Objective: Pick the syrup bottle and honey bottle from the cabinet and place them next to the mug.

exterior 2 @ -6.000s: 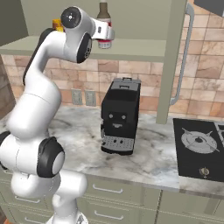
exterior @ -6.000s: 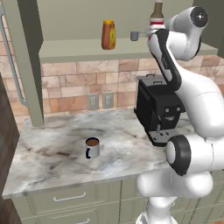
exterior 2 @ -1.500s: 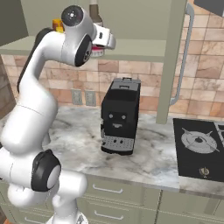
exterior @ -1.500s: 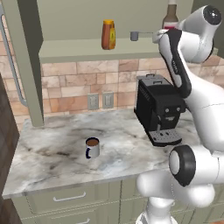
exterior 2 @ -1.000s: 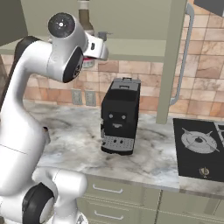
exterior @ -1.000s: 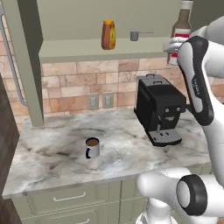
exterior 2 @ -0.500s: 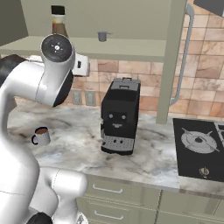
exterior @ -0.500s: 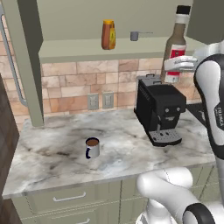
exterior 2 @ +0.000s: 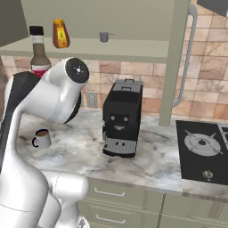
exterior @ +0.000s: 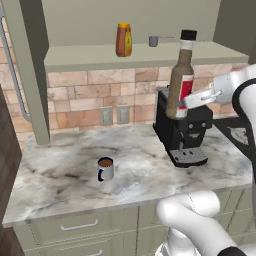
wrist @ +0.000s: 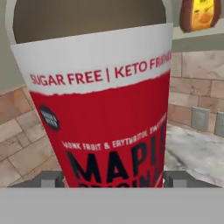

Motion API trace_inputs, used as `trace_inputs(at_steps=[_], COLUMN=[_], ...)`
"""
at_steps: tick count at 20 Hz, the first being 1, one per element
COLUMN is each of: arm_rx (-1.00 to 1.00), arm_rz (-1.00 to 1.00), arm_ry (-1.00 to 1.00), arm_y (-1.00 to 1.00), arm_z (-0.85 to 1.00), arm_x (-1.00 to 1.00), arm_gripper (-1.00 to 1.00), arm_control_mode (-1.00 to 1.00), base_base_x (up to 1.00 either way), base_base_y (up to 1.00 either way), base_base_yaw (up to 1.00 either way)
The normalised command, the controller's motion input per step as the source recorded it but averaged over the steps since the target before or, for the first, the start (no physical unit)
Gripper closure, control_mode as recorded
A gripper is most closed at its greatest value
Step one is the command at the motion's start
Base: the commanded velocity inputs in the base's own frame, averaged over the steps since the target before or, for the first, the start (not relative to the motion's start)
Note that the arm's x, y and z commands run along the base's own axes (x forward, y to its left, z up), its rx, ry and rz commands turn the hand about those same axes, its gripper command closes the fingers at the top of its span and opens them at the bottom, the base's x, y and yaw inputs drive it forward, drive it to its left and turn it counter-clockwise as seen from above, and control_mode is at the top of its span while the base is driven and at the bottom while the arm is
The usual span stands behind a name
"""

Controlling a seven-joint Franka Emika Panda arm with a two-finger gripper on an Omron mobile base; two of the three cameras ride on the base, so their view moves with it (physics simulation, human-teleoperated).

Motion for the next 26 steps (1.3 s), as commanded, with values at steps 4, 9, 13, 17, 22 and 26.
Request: trace_inputs(at_steps=[4,9,13,17,22,26], arm_rx=[0.00,0.00,0.00,0.00,0.00,0.00], arm_rz=[0.33,0.10,0.06,0.06,0.06,0.08], arm_ry=[0.00,0.00,0.00,0.00,0.00,-0.02], arm_y=[0.14,0.01,0.08,0.12,0.13,0.12], arm_z=[-0.42,-0.47,-0.49,-0.75,-0.79,-0.51], arm_x=[-0.04,0.00,-0.15,-0.03,0.00,0.05], arm_gripper=[1.00,1.00,1.00,1.00,1.00,1.00], arm_control_mode=[-1.00,-1.00,-1.00,-1.00,-1.00,-1.00], base_base_x=[0.00,0.00,0.00,0.00,0.00,0.00], base_base_y=[0.00,0.00,0.00,0.00,0.00,0.00], base_base_yaw=[0.00,0.00,0.00,0.00,0.00,0.00])
